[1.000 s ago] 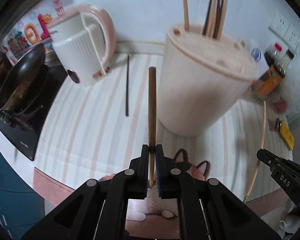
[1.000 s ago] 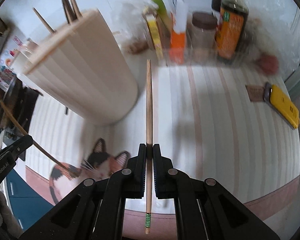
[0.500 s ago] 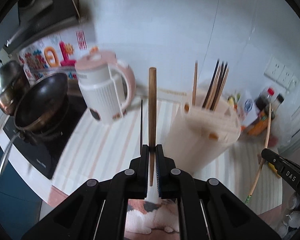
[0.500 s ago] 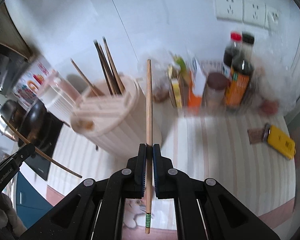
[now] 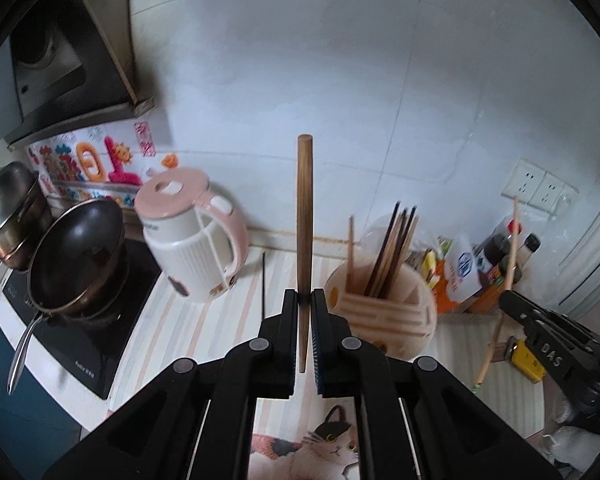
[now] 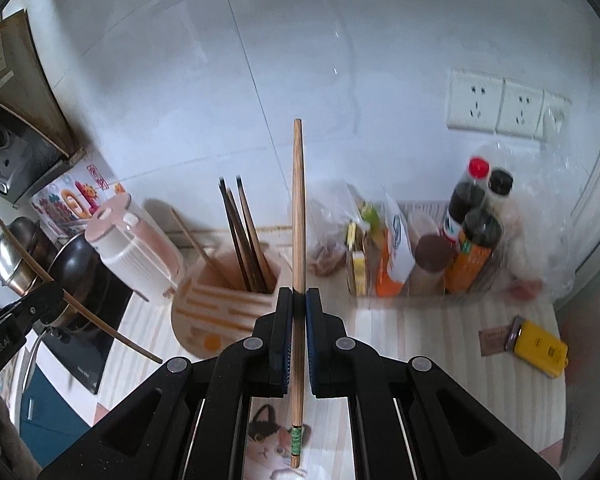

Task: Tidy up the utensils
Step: 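Lift both wooden chopsticks and lower them into the beige holder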

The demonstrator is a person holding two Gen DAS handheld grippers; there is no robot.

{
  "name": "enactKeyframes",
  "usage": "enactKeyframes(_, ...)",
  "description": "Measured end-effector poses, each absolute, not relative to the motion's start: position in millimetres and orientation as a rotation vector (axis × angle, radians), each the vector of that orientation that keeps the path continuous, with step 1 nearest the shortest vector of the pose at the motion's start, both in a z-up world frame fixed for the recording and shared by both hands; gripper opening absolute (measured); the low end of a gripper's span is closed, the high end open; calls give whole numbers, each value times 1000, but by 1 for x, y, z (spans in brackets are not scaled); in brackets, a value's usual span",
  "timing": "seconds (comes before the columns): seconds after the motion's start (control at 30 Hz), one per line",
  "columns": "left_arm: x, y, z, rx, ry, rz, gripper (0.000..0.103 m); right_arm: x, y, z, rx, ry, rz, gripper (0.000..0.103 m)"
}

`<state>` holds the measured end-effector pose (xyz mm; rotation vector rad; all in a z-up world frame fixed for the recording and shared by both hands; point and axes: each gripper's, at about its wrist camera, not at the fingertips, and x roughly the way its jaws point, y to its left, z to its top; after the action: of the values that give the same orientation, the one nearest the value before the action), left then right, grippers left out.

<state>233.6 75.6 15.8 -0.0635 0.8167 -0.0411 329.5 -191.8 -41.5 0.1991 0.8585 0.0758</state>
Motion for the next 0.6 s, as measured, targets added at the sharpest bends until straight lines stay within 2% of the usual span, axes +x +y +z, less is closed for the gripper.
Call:
enactKeyframes(0.33, 274, 62, 53, -50, 767, -117, 4, 372, -189, -2, 217, 762, 59, 6)
enactKeyframes(0.6, 319, 51, 42, -30, 804, -186, 4, 406, -186, -6, 249, 738, 4, 6)
